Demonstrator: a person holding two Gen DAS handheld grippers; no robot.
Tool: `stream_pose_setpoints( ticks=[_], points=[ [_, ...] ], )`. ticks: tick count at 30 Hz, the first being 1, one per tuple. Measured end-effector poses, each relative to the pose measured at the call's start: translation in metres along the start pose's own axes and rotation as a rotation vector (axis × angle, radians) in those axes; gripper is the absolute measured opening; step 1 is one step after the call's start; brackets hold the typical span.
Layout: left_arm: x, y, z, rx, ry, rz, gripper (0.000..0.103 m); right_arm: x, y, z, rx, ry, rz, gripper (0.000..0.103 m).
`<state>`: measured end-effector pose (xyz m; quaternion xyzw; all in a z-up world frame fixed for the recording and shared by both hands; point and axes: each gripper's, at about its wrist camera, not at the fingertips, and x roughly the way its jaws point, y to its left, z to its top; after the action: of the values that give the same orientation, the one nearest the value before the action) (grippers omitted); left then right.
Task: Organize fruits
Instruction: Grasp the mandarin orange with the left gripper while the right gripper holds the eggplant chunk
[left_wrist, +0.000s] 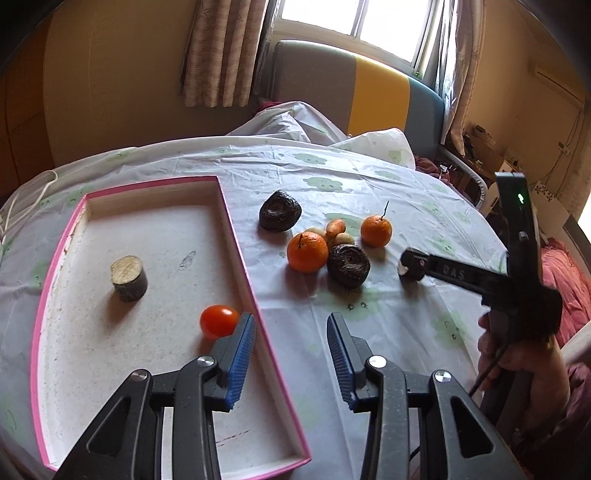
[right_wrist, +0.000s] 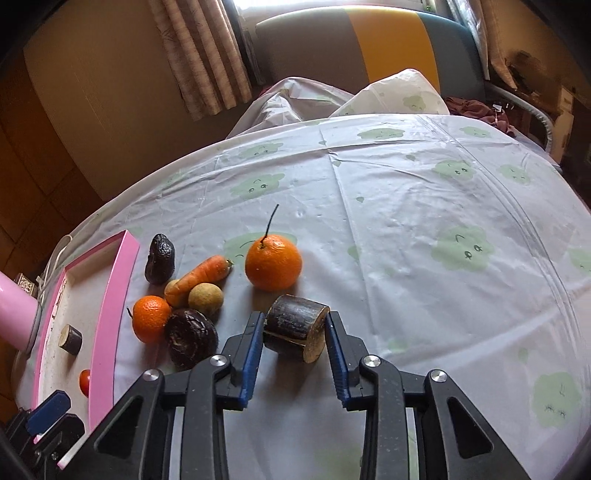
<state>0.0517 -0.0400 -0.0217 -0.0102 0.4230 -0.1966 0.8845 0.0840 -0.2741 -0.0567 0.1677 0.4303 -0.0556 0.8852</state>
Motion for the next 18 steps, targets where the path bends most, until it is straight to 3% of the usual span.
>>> stream_pose_setpoints(
  ticks=[7,11,18],
  points=[
    [0.018,-0.006,0.022,-0.021,0.030,-0.041,0.041,-0.008,-0.011,-0.005,-0.029,-0.014,-0.035,0.034],
    [0.029,-0.013,0.037,-0.014,0.048,-0.070,0.035,-0.008,-0.011,-0.007,-0.035,-0.021,-0.034,0.034],
    [0.058,-0.018,0.054,-0.005,0.087,-0.022,0.035,-0.009,-0.012,-0.008,-0.036,-0.030,-0.029,0.034]
  ],
)
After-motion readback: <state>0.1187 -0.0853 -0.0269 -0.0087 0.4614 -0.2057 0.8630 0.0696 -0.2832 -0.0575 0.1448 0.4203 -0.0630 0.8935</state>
